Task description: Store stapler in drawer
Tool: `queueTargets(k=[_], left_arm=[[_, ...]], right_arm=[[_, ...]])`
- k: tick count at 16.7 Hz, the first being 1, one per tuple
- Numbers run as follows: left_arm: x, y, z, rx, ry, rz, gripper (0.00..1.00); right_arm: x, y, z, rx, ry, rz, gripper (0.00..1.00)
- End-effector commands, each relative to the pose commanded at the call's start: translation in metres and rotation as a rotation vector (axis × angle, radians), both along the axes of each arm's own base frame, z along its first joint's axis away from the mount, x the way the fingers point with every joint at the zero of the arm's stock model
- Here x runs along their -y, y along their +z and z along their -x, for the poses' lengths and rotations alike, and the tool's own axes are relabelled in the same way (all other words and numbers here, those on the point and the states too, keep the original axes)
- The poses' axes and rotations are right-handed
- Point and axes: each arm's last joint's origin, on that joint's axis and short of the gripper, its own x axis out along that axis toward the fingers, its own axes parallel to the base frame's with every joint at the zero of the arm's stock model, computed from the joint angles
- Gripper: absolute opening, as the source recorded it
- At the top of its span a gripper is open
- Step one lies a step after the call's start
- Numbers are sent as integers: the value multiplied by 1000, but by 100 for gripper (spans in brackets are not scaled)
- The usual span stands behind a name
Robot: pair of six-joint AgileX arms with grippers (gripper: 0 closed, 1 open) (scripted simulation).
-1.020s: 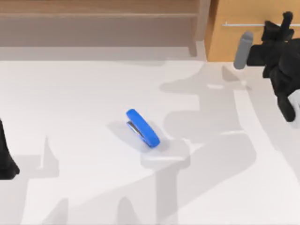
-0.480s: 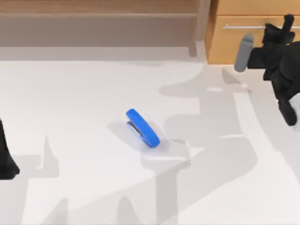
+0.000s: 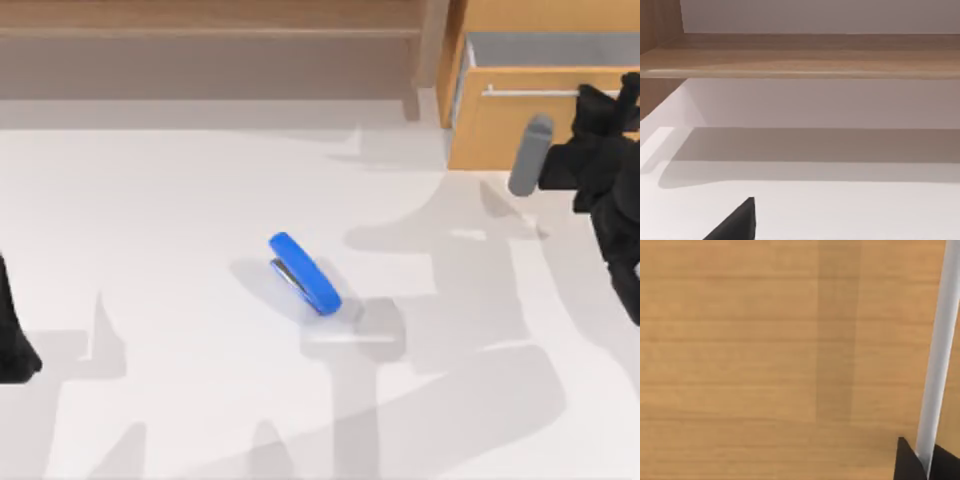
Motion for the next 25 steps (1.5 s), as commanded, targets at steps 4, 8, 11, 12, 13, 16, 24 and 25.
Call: queueTargets(k=[4,8,11,12,13,16,24,25], left_arm=[[0,0,0,0,0,0,100],[0,0,0,0,0,0,100],[0,0,0,0,0,0,100],[0,0,0,0,0,0,100],[0,0,0,0,0,0,100],[0,0,0,0,0,0,100],[0,0,0,0,0,0,100],[0,0,0,0,0,0,100]], right_arm=[[0,-1,0,-2,0,0,0],[-1,-3,26,-12,0,0,0],[0,-4,55,-21,0,3,0],[0,-2,60,-12,0,1,0],[0,-1,62,-5,-1,0,0],[0,-1,62,-4,-1,0,0],[0,-4,111,-18,-1,4,0],[0,-3,118,-12,-1,2,0]])
